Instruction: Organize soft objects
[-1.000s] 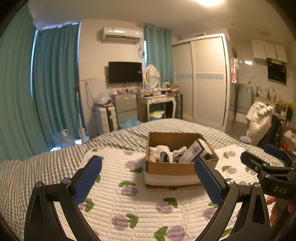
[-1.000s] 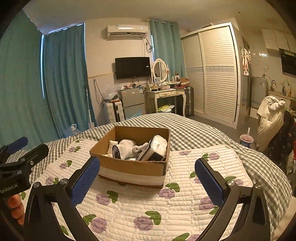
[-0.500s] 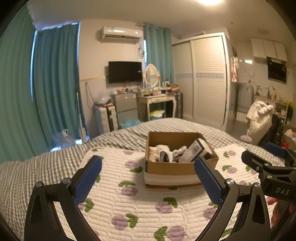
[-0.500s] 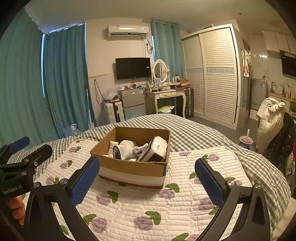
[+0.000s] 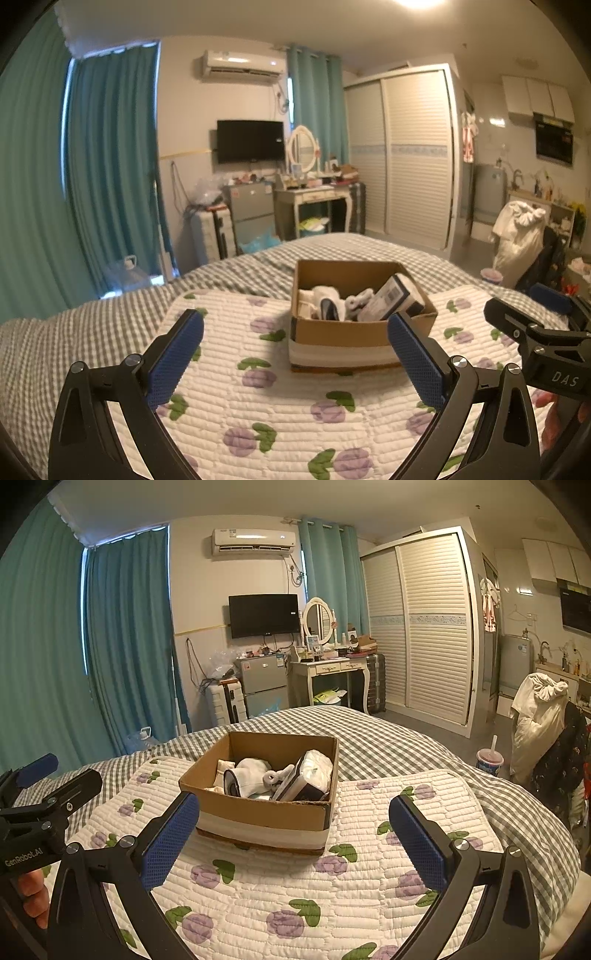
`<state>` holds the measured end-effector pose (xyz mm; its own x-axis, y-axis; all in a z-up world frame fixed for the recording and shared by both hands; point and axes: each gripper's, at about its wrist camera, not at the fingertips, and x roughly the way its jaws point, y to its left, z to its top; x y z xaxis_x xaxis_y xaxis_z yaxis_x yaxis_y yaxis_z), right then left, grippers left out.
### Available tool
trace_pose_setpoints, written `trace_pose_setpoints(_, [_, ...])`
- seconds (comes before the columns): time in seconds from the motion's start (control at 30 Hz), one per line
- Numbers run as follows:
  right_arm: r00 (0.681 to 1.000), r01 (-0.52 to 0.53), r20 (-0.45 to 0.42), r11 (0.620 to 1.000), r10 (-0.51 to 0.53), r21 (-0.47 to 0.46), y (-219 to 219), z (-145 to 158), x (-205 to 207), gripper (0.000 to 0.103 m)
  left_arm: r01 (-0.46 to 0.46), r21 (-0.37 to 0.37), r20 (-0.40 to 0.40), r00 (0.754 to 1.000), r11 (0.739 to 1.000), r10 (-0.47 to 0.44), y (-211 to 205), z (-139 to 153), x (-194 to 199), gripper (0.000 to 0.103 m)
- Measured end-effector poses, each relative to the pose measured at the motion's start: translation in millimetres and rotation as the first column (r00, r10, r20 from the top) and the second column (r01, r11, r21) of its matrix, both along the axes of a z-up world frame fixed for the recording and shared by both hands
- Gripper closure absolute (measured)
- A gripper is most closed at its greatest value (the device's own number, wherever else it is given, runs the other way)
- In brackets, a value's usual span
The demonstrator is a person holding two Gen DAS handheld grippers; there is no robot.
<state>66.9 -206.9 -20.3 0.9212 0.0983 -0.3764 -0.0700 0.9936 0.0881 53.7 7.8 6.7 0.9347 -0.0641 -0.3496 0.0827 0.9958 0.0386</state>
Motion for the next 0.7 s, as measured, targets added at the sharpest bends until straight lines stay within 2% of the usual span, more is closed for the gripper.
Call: trace_pose_setpoints(0.7, [1.000,0.002,-0.014,1.000,-0.002,-0.005,2.1,-1.4,-2.0,0.000,0.007,0.009,-0.016,1.000,1.000,-0.007,0.2,-4.2,3.9,0.001])
